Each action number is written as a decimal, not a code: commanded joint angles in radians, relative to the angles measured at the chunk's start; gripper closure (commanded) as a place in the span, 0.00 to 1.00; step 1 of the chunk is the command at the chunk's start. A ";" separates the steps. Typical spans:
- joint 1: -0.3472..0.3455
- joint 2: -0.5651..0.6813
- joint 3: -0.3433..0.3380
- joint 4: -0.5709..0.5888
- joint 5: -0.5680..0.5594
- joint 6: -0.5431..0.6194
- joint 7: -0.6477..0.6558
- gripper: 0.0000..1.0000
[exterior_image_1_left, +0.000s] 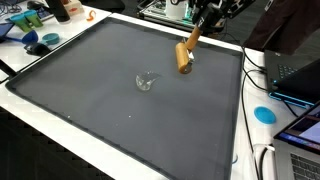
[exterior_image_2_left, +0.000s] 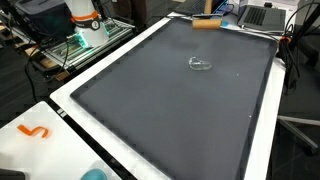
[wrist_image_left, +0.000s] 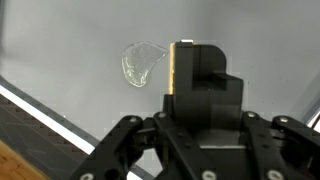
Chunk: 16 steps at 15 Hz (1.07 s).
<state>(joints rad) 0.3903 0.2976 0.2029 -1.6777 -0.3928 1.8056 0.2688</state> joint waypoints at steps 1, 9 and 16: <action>0.006 0.005 0.002 0.017 -0.021 -0.022 0.014 0.76; -0.005 0.009 -0.002 0.040 -0.007 -0.022 -0.002 0.76; -0.033 0.017 -0.008 0.088 0.023 -0.018 -0.043 0.76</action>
<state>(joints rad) 0.3710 0.3086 0.1984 -1.6226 -0.3889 1.8056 0.2562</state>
